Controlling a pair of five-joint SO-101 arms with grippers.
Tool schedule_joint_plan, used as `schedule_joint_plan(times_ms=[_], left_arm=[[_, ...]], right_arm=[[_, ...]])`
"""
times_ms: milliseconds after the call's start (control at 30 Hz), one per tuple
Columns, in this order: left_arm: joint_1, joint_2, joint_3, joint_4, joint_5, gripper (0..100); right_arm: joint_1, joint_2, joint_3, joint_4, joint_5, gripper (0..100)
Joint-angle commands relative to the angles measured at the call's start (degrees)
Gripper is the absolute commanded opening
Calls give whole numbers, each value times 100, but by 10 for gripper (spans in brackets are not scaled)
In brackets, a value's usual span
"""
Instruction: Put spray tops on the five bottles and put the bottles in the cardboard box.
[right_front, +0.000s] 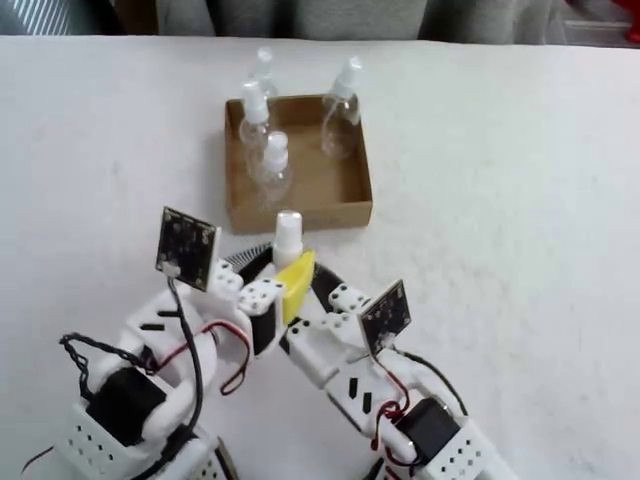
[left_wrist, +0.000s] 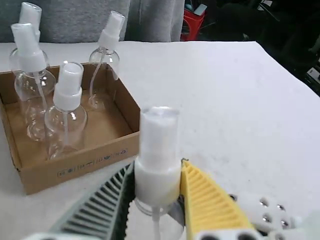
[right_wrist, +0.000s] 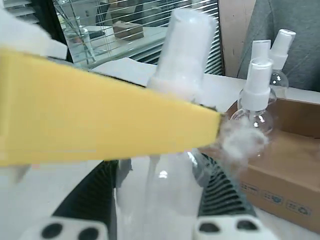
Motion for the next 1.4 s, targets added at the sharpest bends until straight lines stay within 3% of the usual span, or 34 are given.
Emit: schedule_joint_plan(times_ms=[0, 367, 533, 600, 800, 900, 1367], left_arm=[[374, 48, 9, 53, -35, 24], [365, 48, 44, 44, -70, 24], [365, 48, 88, -62, -1152, 23], [365, -48, 281, -264, -1275, 22], [365, -1745, 1609, -1389, -1310, 23], [391, -2774, 2048, -1292, -1292, 23], [365, -2598, 2171, -1345, -1301, 27]], right_arm=[[189, -66, 18, -48, -35, 22], [224, -66, 18, -57, -44, 22], [224, -66, 18, -48, -44, 22], [224, -66, 18, -48, -44, 22], [277, -66, 26, -48, -44, 22], [286, -66, 26, -48, -44, 22], [295, -66, 35, -31, -44, 22]])
